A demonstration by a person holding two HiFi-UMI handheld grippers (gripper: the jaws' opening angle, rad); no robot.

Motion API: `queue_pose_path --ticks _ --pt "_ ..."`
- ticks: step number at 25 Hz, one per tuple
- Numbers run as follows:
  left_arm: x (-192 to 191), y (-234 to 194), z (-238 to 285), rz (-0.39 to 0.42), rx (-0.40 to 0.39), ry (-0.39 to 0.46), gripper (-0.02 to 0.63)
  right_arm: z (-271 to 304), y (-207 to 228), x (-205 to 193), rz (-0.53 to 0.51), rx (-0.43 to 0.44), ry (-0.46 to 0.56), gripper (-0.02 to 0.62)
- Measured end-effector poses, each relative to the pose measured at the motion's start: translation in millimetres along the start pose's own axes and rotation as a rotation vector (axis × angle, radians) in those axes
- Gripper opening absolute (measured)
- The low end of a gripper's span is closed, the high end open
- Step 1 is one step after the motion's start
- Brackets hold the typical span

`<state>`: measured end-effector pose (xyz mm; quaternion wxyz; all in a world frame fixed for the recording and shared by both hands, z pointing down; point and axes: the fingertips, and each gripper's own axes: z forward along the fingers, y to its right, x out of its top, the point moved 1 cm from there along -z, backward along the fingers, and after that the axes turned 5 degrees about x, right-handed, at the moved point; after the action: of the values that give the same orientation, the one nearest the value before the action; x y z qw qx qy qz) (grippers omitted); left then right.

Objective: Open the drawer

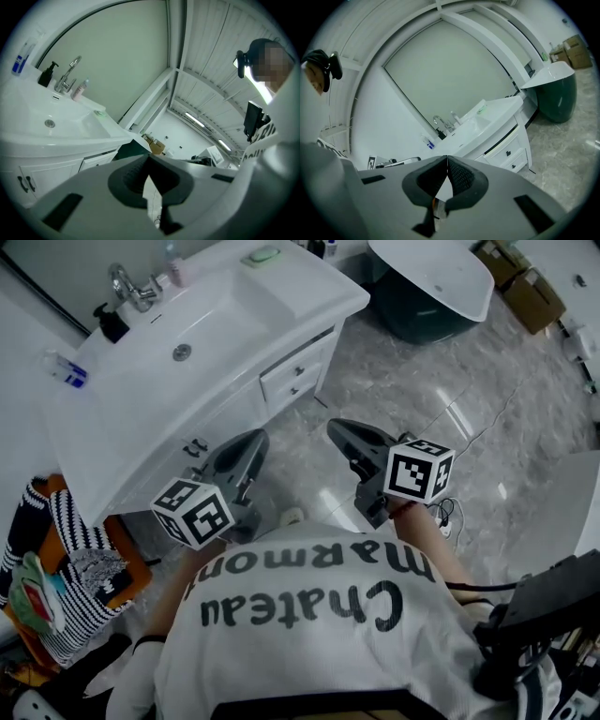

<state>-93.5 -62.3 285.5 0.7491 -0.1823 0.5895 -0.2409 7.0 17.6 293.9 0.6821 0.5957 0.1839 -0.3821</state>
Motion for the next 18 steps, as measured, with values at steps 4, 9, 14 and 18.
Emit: queue_pose_path --ticks 4,9,14,18 --pt "9.0 -15.2 11.7 -0.003 -0.007 -0.004 -0.002 11.5 8.8 8.4 0.004 -0.016 0.008 0.011" --pt "11.9 -24.2 24.6 -0.009 -0.012 -0.016 -0.002 15.8 23.0 9.3 0.047 -0.036 0.008 0.012" --pt "13.2 -31.8 36.4 -0.024 -0.012 -0.019 -0.002 20.1 30.6 14.6 0.052 -0.046 0.002 0.011" --pt "9.3 -34.2 49.6 -0.045 -0.008 -0.023 -0.002 26.0 42.7 17.6 0.053 -0.055 -0.018 0.011"
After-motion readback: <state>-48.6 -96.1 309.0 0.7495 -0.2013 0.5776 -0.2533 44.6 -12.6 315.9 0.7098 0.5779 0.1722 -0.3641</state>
